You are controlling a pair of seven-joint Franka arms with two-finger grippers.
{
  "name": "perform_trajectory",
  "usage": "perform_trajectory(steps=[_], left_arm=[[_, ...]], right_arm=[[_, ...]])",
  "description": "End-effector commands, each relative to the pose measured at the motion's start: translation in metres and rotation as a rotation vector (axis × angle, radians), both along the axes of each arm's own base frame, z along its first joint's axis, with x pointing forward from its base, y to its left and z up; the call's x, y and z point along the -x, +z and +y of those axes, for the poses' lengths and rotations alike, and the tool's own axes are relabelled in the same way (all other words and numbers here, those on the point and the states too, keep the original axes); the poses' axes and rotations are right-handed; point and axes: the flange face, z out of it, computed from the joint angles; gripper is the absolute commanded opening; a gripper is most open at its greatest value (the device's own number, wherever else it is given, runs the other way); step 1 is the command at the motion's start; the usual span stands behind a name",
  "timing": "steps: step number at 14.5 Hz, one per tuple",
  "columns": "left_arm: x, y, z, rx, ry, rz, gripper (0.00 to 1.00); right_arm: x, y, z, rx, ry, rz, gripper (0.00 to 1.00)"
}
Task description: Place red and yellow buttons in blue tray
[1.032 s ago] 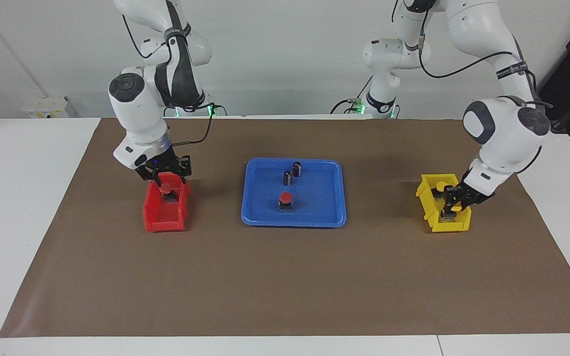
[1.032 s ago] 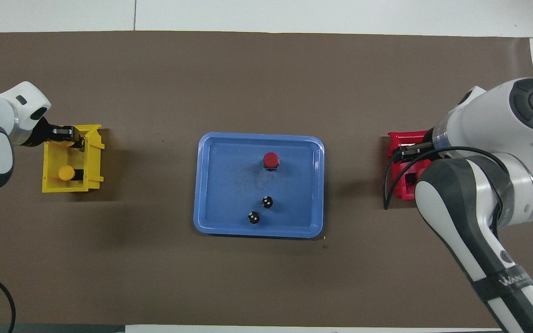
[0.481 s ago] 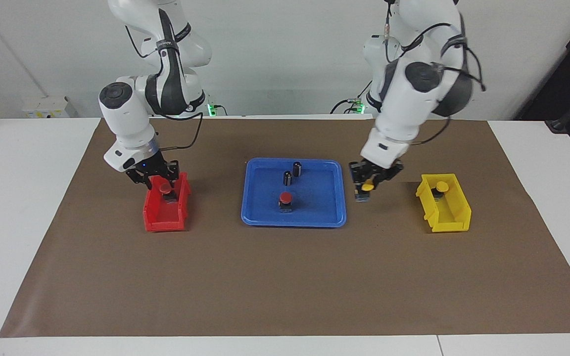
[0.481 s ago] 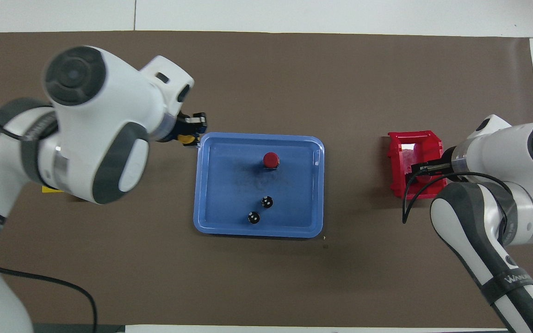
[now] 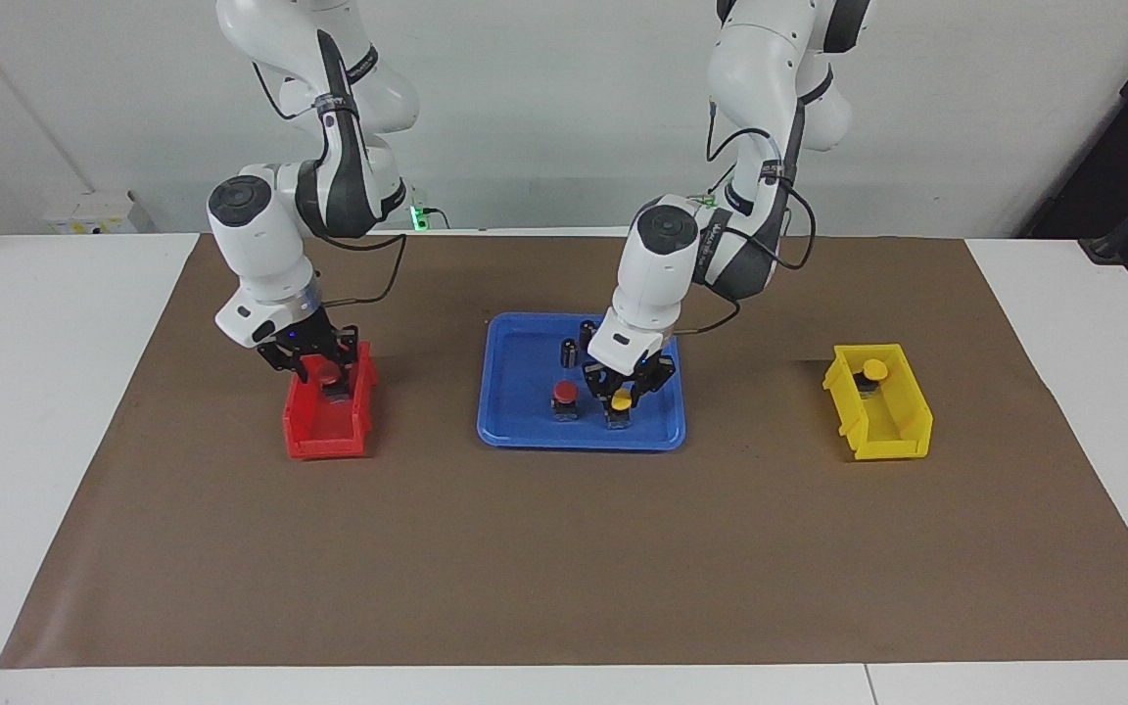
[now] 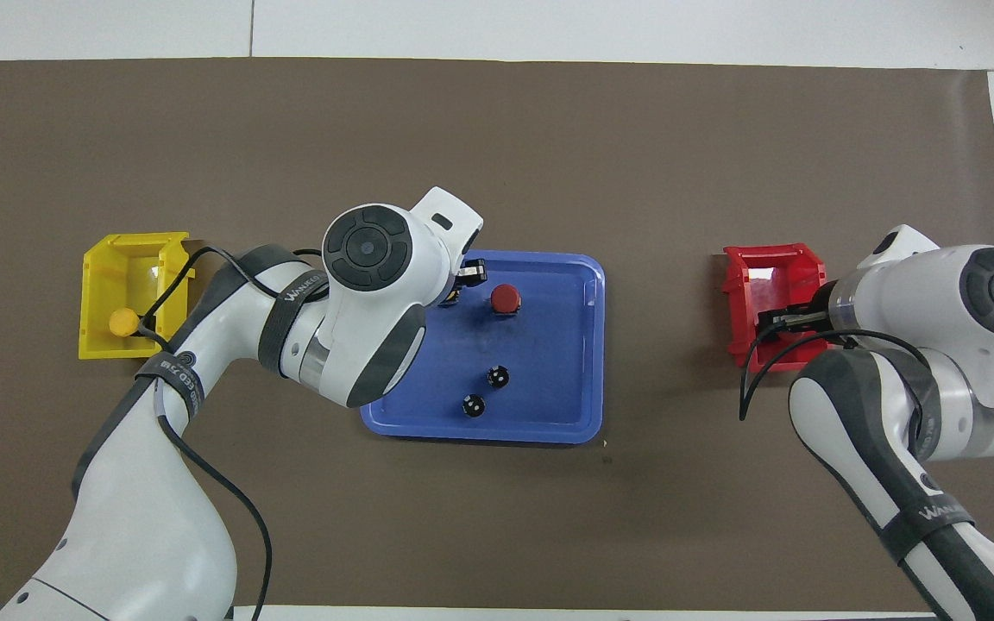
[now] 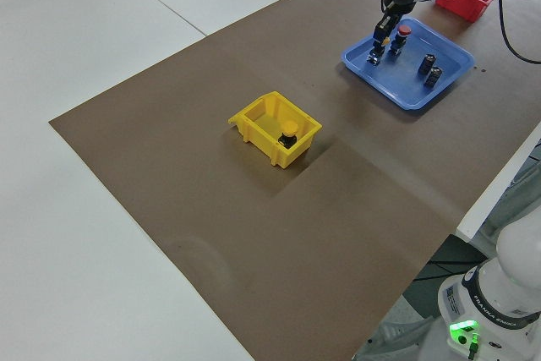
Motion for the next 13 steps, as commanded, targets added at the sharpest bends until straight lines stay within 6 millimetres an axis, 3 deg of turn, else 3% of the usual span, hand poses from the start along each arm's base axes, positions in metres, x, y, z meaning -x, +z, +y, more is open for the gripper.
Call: perform_trajectory(steps=[1,3,4,5,6,8,10,12,13], left_arm=[[0.001,-0.001,0.002,0.006,-0.007,0.005,0.99],[0.007,0.019,-0.003,0.017,-0.021,0.0,1.0],[0.007,0.044,0.005,0.02,-0.016,0.008,1.0],[0.004,0.071,0.016,0.019,-0.007,0.018,1.0],[-0.003,0.098,0.042,0.016,-0.003,0.029,1.0],[-0.033,0.127,0.129,0.002,-0.047,0.04,1.0],[-0.063,0.13,0.221,-0.009,-0.036,0.051,1.0],[-0.077,0.124,0.295,-0.024,-0.07,0.05,1.0],[-0.077,0.117,0.32,-0.027,-0.091,0.056,1.0]], right_arm=[[0.01,-0.009,-0.002,-0.009,0.006,-0.006,0.64],[0.014,-0.012,-0.004,-0.009,0.005,0.002,0.61],[0.015,-0.013,-0.004,-0.009,0.006,0.003,0.55],[0.015,-0.013,-0.004,-0.008,0.008,0.005,0.5],[0.015,-0.013,-0.004,-0.008,0.015,0.01,0.43],[0.011,-0.008,-0.005,-0.006,0.033,0.011,0.32],[-0.006,0.013,-0.004,-0.007,0.036,0.027,0.32],[-0.033,0.042,0.002,-0.009,0.042,0.079,0.32],[-0.046,0.058,0.007,-0.01,0.045,0.095,0.32]])
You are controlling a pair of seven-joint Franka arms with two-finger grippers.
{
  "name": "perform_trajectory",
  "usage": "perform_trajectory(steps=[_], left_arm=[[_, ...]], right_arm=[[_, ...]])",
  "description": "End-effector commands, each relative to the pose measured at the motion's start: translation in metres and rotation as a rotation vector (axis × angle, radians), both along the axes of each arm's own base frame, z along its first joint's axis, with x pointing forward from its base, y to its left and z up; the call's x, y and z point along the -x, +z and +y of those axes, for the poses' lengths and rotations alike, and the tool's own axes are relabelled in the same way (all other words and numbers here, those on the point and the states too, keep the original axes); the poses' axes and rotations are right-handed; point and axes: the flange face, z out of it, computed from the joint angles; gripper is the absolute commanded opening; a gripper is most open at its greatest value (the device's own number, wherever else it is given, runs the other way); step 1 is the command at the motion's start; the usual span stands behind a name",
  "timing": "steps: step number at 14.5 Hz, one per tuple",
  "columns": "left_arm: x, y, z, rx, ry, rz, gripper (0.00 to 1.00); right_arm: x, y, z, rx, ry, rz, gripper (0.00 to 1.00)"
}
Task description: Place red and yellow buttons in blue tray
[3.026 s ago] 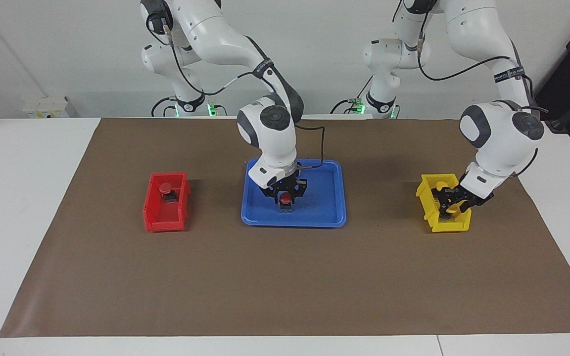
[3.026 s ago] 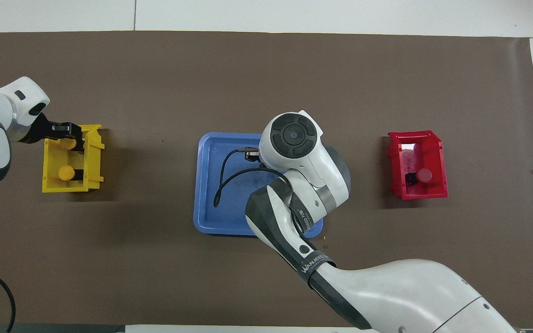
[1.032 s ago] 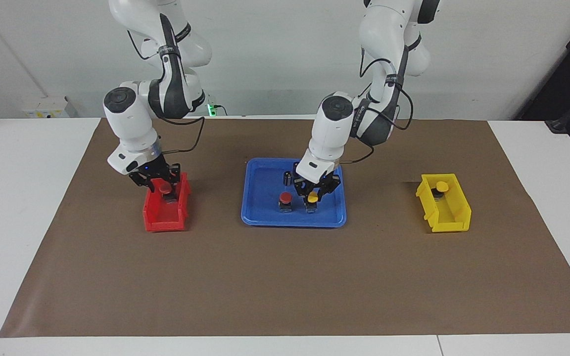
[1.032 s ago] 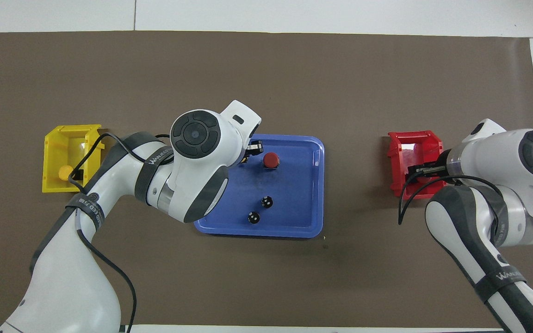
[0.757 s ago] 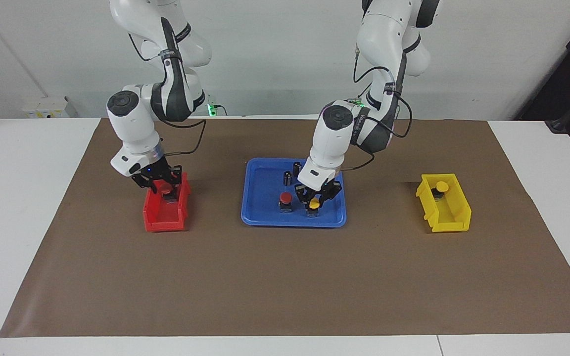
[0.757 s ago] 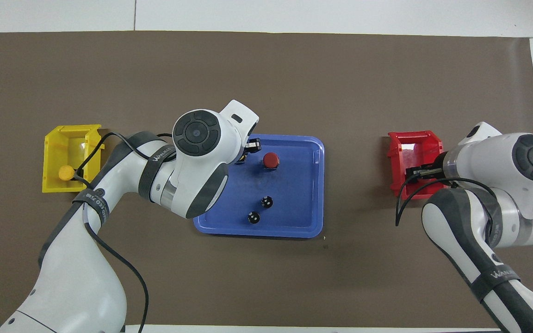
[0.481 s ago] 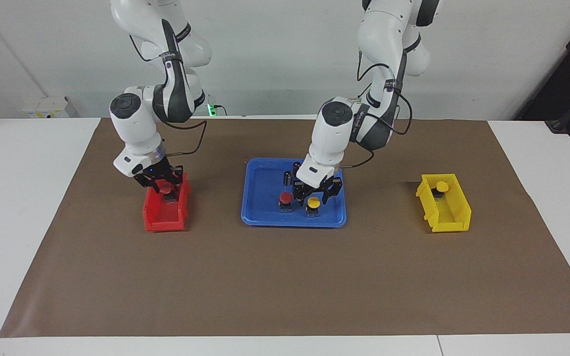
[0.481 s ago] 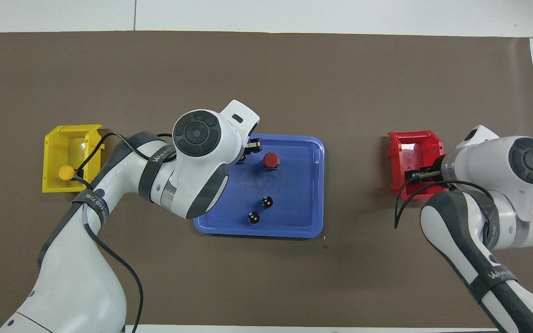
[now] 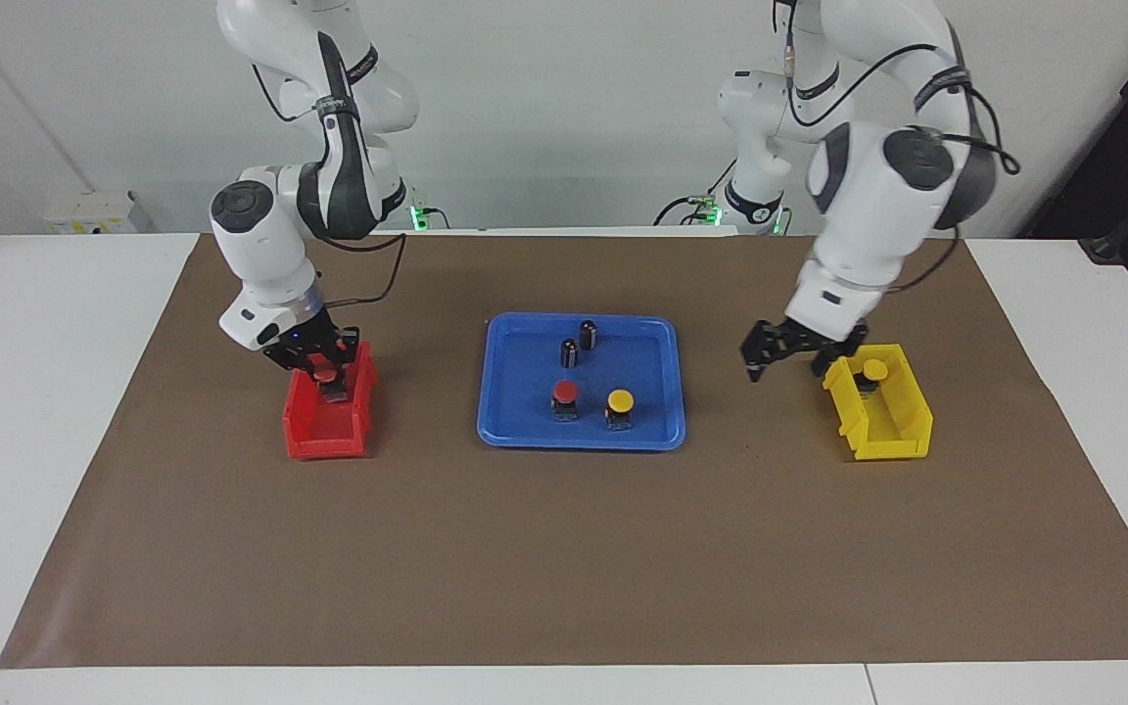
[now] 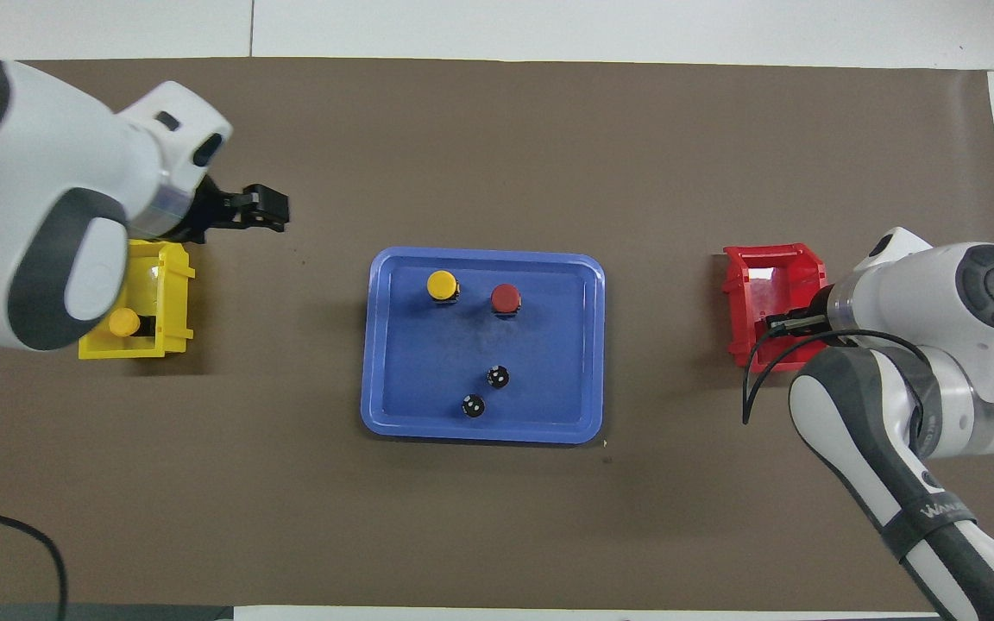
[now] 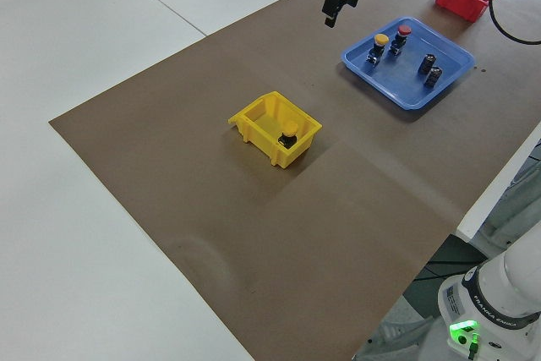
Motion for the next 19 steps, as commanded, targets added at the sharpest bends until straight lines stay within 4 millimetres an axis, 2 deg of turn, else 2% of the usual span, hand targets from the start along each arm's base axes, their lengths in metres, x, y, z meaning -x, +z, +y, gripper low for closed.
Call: perform_trajectory(steps=[1,2,3,4,6,7,8,12,13,14,19], left_arm=[[0.005,-0.019,0.054,0.001,-0.035,0.028,1.0],[0.01,-0.031,0.064,0.001,-0.034,0.033,1.0],[0.019,-0.044,0.068,0.0,-0.042,0.02,0.91],[0.025,-0.058,0.07,-0.008,-0.044,0.011,0.77],[0.03,-0.067,0.08,-0.041,-0.073,0.017,0.64],[0.034,-0.069,0.085,-0.042,-0.109,0.026,0.63],[0.04,-0.074,0.099,-0.041,-0.104,0.034,0.63],[0.055,-0.086,0.118,-0.037,-0.086,0.039,0.64],[0.06,-0.091,0.118,-0.036,-0.084,0.036,0.65],[0.062,-0.094,0.119,-0.036,-0.08,0.026,0.65],[0.075,-0.11,0.125,-0.036,-0.068,0.018,0.67]], right_arm=[[-0.043,0.044,0.02,-0.014,0.035,0.039,0.32],[-0.052,0.057,0.048,-0.013,0.046,0.037,0.33],[-0.058,0.066,0.073,-0.012,0.021,0.031,0.34],[-0.059,0.069,0.097,-0.013,-0.01,0.014,0.35],[-0.057,0.068,0.143,-0.03,-0.05,-0.044,0.35],[-0.052,0.066,0.166,-0.04,-0.07,-0.071,0.35],[-0.049,0.06,0.18,-0.049,-0.096,-0.086,0.35],[-0.039,0.018,0.245,-0.07,-0.137,-0.085,0.35],[-0.037,0.009,0.257,-0.073,-0.145,-0.083,0.35],[-0.037,0.006,0.26,-0.076,-0.151,-0.087,0.35],[-0.023,-0.017,0.258,-0.08,-0.145,-0.093,0.35]])
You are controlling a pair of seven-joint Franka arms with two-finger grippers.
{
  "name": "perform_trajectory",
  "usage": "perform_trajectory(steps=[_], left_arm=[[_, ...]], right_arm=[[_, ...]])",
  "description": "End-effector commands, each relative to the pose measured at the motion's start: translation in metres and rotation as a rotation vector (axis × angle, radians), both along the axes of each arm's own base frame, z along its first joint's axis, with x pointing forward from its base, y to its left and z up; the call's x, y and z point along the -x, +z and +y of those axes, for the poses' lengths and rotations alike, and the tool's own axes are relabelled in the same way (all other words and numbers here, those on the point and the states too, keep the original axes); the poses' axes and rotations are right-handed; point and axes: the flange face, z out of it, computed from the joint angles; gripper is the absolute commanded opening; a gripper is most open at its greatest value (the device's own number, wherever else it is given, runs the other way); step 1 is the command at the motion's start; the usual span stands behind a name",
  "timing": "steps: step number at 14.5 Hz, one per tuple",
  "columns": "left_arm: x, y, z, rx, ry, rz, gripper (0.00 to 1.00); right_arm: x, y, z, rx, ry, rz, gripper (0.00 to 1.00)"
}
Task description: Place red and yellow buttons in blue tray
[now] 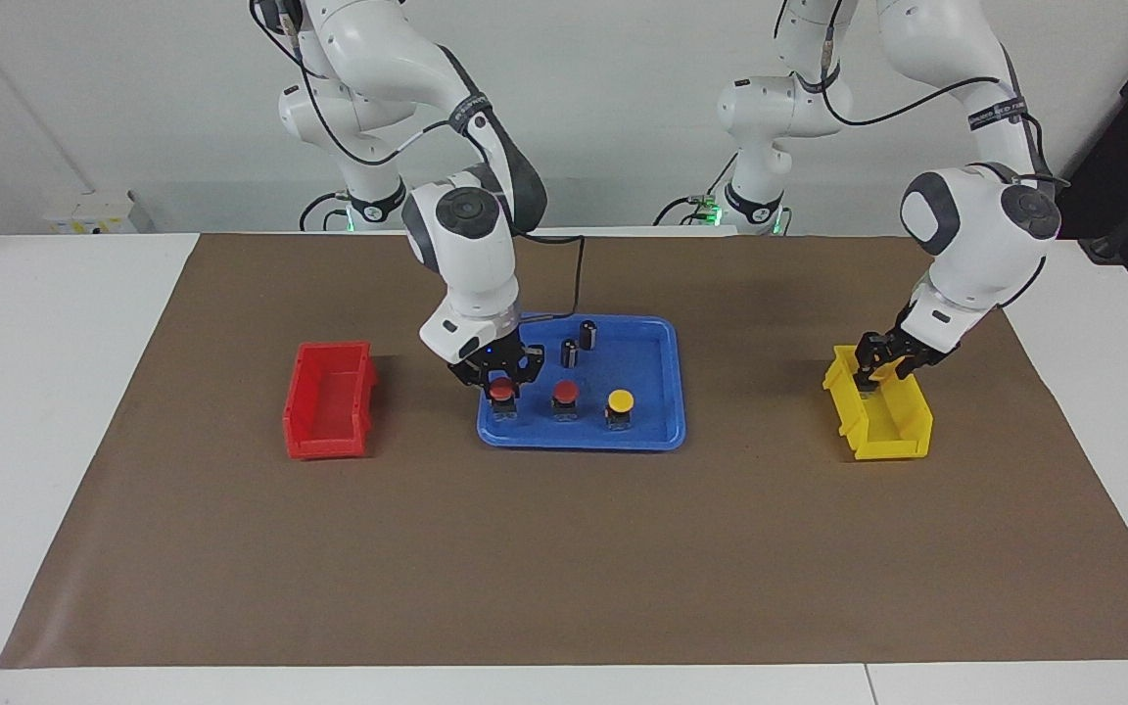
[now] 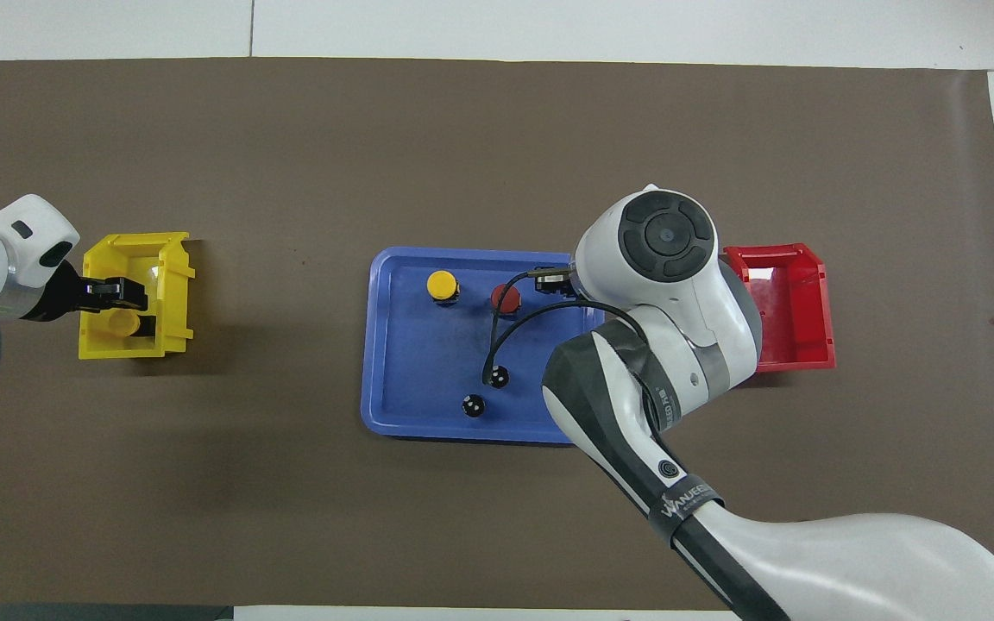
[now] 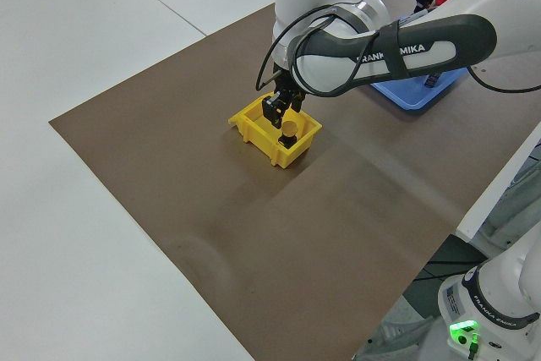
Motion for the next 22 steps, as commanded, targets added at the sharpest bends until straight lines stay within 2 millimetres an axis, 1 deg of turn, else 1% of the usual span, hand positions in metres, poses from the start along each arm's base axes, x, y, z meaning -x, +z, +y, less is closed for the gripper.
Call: perform_trajectory(steps=[1,2,3,4,5,6,7,8,9,10,11,12,13,14,15,16,17,18,19,20,22], left_arm=[[0.014,0.002,0.007,-0.011,-0.005,-0.025,0.67],[0.015,0.0,0.007,-0.011,-0.005,-0.022,0.67],[0.016,-0.001,0.007,-0.012,-0.006,-0.03,0.67],[0.019,-0.008,0.009,-0.012,-0.003,-0.032,0.67],[0.019,-0.009,0.009,-0.013,-0.002,-0.041,0.67],[0.019,-0.011,0.009,-0.014,-0.002,-0.038,0.64],[0.019,-0.011,0.009,-0.014,-0.002,-0.042,0.56],[0.019,-0.011,0.011,-0.014,0.001,-0.041,0.34],[0.019,-0.011,0.015,-0.016,0.009,-0.042,0.11],[0.018,-0.01,0.016,-0.016,0.005,-0.044,0.01],[0.014,-0.007,0.017,-0.017,-0.005,-0.05,0.01],[0.007,0.002,0.016,-0.017,-0.004,-0.058,0.01],[-0.003,0.019,0.01,-0.016,-0.012,-0.041,0.01],[-0.014,0.046,0.006,-0.014,-0.013,-0.024,0.01],[-0.022,0.074,0.0,-0.019,-0.002,-0.009,0.01],[-0.027,0.102,-0.018,-0.058,-0.008,0.002,0.01],[-0.028,0.119,-0.036,-0.083,-0.001,0.007,0.01],[-0.027,0.129,-0.054,-0.086,0.015,0.014,0.01],[-0.026,0.137,-0.077,-0.089,0.031,0.016,0.01],[-0.022,0.138,-0.102,-0.088,0.043,0.016,0.01],[-0.014,0.14,-0.148,-0.085,0.064,0.001,0.01]], right_arm=[[0.01,-0.006,-0.001,-0.014,-0.007,-0.004,0.35],[0.017,-0.01,0.011,-0.013,0.016,0.001,0.35],[0.018,-0.013,0.014,-0.012,0.019,0.002,0.35],[0.02,-0.017,0.013,-0.008,0.019,0.01,0.35],[0.021,-0.019,0.011,-0.005,0.018,0.016,0.35],[0.022,-0.02,0.011,-0.005,0.018,0.016,0.36],[0.022,-0.02,0.011,-0.005,0.019,0.016,0.38],[0.021,-0.02,0.01,-0.005,0.016,0.016,0.47],[0.021,-0.02,0.01,-0.005,0.018,0.016,0.75],[0.02,-0.019,0.008,-0.003,0.013,0.02,0.94],[0.016,-0.014,0.006,-0.002,0.008,0.019,1.0],[0.012,-0.005,0.002,-0.002,-0.001,0.016,1.0],[0.002,0.014,-0.01,0.0,-0.023,0.013,1.0],[-0.007,0.035,-0.025,0.004,-0.052,0.02,1.0],[-0.017,0.063,-0.047,0.004,-0.086,0.013,1.0],[-0.028,0.085,-0.072,0.006,-0.12,0.014,1.0],[-0.037,0.106,-0.1,0.011,-0.149,0.023,1.0],[-0.041,0.121,-0.12,0.02,-0.144,0.041,1.0],[-0.04,0.138,-0.139,0.029,-0.122,0.058,1.0],[-0.036,0.154,-0.163,0.035,-0.114,0.069,1.0],[-0.021,0.189,-0.21,0.037,-0.124,0.075,1.0]])
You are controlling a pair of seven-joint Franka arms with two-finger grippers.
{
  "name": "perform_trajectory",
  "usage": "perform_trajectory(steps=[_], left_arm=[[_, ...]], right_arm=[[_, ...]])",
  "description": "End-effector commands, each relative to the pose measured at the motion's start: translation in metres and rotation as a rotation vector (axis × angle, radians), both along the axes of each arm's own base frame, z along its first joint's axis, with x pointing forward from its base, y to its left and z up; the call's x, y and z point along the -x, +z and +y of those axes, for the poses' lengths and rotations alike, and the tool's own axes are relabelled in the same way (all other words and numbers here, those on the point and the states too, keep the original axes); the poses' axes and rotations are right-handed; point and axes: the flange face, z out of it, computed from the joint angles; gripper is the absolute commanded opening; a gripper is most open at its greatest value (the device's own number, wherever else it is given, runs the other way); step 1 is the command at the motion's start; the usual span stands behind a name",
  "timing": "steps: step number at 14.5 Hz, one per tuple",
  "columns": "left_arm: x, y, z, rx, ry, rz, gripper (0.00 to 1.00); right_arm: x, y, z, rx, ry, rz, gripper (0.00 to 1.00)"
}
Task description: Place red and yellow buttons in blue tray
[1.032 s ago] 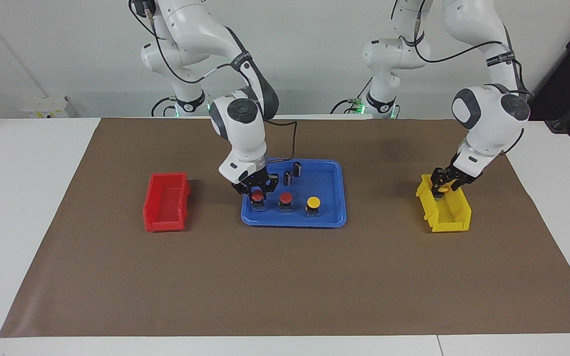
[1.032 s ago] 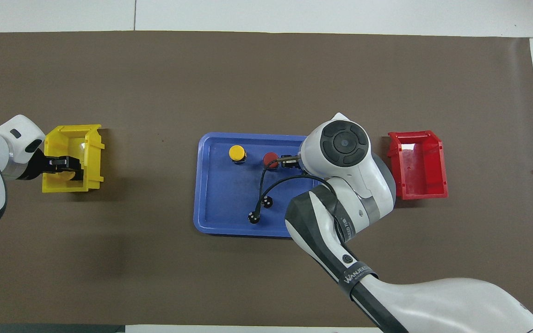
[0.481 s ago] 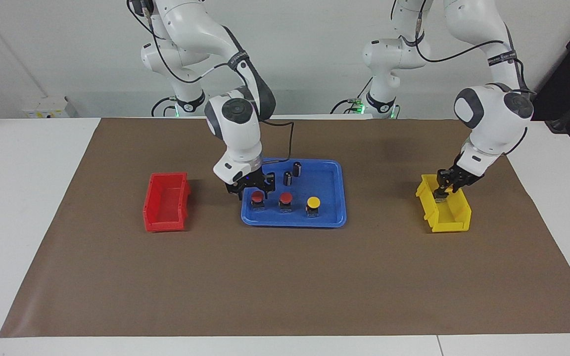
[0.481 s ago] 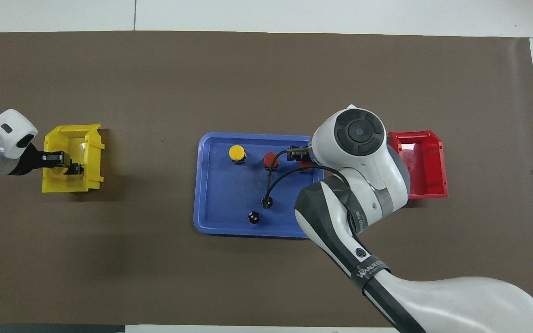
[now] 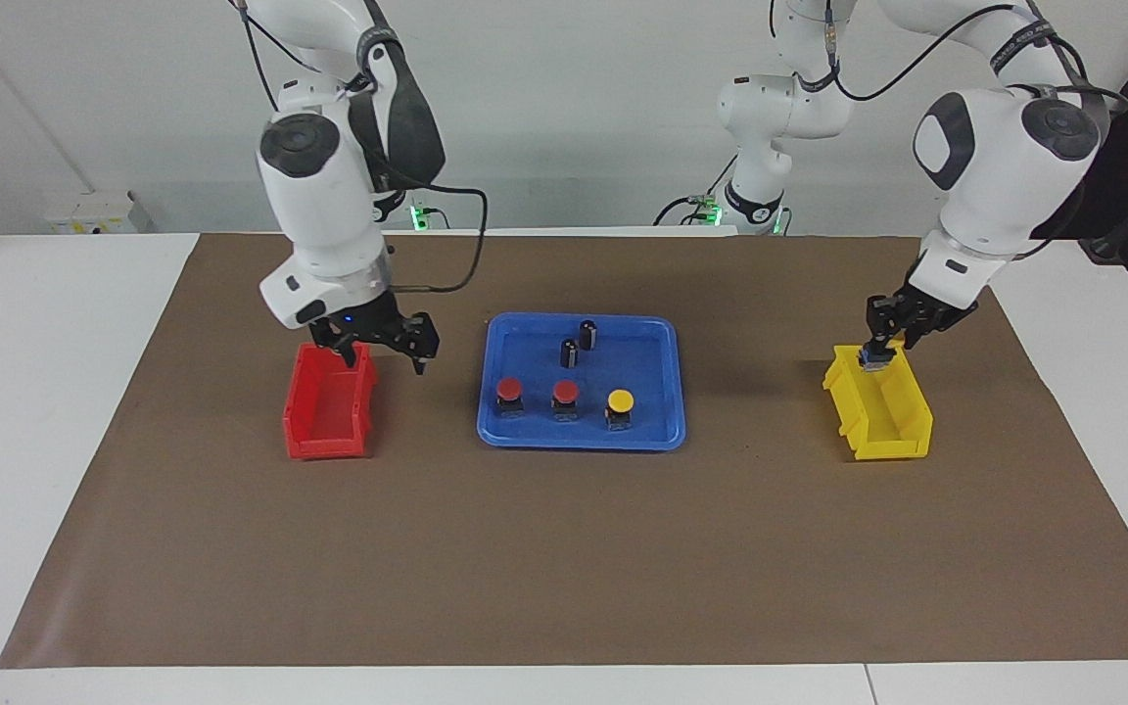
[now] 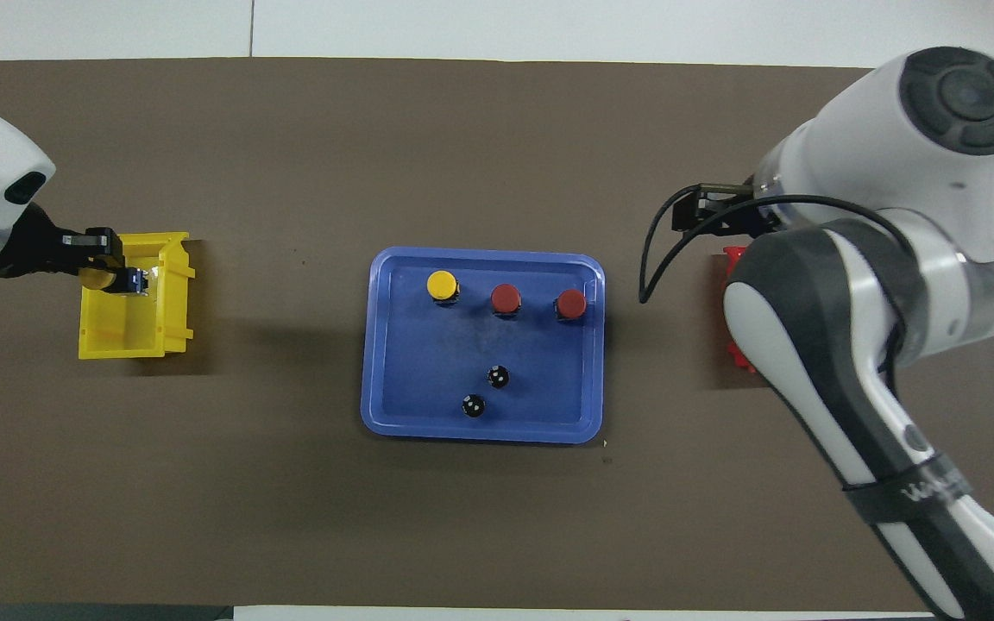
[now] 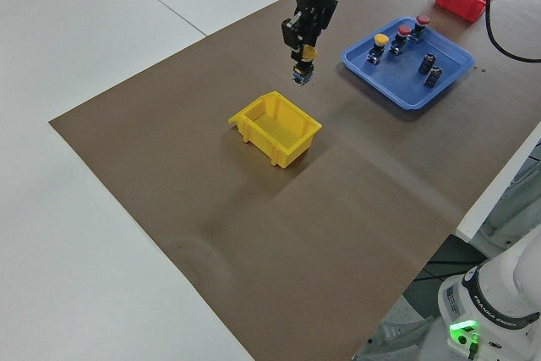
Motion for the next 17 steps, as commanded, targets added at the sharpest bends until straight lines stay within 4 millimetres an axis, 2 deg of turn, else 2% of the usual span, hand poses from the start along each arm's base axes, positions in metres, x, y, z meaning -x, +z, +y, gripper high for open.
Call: perform_trajectory(steps=[1,3,5,8,9,10,12,17], left_arm=[[0.011,0.0,-0.058,-0.02,0.043,-0.002,0.01],[0.025,-0.002,-0.105,-0.008,0.082,-0.014,0.01],[0.035,-0.01,-0.146,0.017,0.113,-0.035,0.01],[0.039,-0.052,-0.199,0.042,0.105,-0.047,0.01],[0.039,-0.069,-0.216,0.044,0.104,-0.048,0.01],[0.038,-0.088,-0.23,0.044,0.098,-0.052,0.01],[0.033,-0.116,-0.239,0.04,0.092,-0.057,0.01],[0.027,-0.164,-0.253,0.033,0.076,-0.067,0.02]], right_arm=[[0.022,0.042,-0.048,-0.007,0.01,0.011,1.0],[0.03,0.062,-0.076,-0.005,0.0,0.015,1.0],[0.033,0.087,-0.092,-0.004,0.003,0.038,1.0],[0.03,0.104,-0.122,-0.008,0.008,0.044,1.0],[0.03,0.105,-0.131,-0.007,0.014,0.043,1.0],[0.028,0.095,-0.137,-0.01,0.024,0.058,1.0],[0.03,0.091,-0.141,-0.01,0.037,0.067,1.0],[0.032,0.09,-0.144,-0.011,0.034,0.075,1.0]])
